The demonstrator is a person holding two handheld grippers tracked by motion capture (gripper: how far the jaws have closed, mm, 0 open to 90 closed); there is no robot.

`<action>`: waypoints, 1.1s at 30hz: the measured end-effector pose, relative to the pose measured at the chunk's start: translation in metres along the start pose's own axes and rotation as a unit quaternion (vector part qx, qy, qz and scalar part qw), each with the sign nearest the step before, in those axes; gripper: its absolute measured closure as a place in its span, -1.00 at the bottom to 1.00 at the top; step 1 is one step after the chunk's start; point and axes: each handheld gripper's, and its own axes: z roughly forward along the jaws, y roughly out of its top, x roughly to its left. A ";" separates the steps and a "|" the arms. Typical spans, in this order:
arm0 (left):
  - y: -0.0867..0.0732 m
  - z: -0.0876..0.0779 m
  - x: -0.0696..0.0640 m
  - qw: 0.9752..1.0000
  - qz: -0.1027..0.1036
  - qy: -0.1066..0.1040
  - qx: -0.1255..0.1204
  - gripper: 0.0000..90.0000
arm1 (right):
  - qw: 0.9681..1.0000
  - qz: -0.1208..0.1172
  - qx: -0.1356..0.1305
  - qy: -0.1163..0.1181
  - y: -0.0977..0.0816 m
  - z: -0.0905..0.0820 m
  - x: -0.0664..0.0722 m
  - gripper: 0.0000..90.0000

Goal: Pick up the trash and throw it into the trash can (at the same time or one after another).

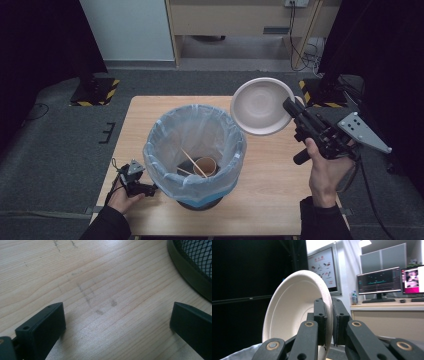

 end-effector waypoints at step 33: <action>0.000 0.000 0.000 1.000 0.000 0.000 0.000 -1.00 | 0.986 -0.027 0.122 0.114 -0.043 0.069 0.075 0.85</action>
